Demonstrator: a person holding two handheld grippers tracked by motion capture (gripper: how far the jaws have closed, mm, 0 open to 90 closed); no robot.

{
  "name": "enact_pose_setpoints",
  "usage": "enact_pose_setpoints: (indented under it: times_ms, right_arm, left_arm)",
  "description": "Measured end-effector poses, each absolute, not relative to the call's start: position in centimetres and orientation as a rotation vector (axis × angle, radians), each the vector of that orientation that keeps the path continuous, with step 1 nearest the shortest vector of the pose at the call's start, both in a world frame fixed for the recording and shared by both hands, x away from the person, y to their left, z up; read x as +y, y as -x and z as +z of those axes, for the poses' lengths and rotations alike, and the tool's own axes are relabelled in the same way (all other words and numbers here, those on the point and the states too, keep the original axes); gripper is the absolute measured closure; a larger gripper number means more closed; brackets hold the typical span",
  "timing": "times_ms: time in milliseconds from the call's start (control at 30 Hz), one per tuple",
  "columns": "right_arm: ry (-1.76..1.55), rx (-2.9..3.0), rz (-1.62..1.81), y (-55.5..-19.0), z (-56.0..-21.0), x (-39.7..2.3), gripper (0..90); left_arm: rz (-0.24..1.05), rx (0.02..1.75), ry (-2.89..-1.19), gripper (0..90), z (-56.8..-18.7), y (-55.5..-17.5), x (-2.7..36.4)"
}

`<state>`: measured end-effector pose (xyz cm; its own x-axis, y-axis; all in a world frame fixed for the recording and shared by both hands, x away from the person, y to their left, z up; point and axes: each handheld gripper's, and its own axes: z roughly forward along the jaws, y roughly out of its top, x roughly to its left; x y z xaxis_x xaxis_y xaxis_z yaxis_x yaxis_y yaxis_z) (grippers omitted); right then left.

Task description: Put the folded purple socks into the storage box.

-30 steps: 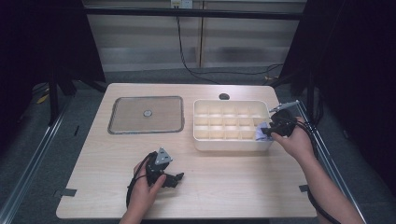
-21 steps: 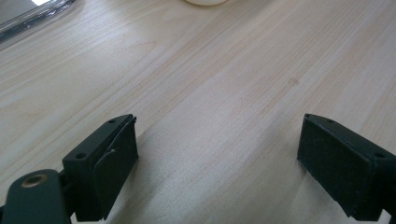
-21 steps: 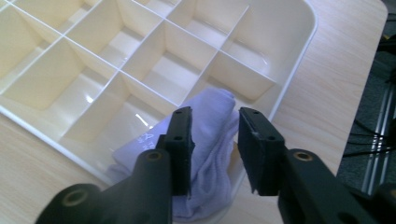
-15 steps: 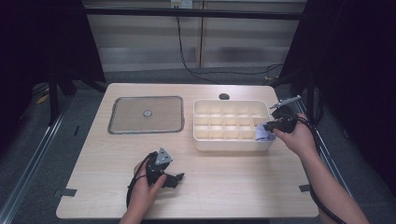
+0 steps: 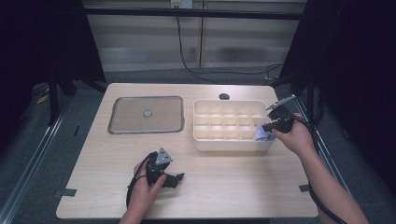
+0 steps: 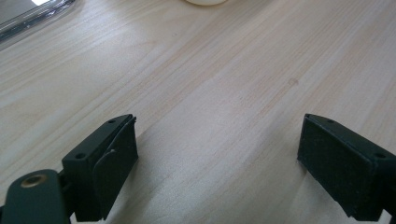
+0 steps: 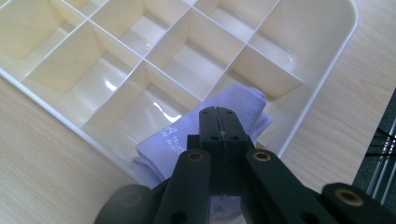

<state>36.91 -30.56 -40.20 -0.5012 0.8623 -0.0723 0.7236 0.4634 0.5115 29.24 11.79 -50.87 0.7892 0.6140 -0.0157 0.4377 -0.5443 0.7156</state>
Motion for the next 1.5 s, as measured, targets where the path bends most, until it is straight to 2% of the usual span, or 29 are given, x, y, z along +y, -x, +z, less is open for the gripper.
enact_pose_setpoints:
  times_ms: [533,1500]
  right_arm:
    - [-1.406,2.505,0.511,-38.0,-39.5,-30.2,90.0]
    - [-1.451,2.543,0.436,-38.8,-42.2,-30.5,90.0]
  left_arm:
    - [0.306,0.776,-2.233,11.3,-50.9,-29.2,11.8]
    - [0.304,0.774,-2.234,11.0,-50.9,-29.2,11.8]
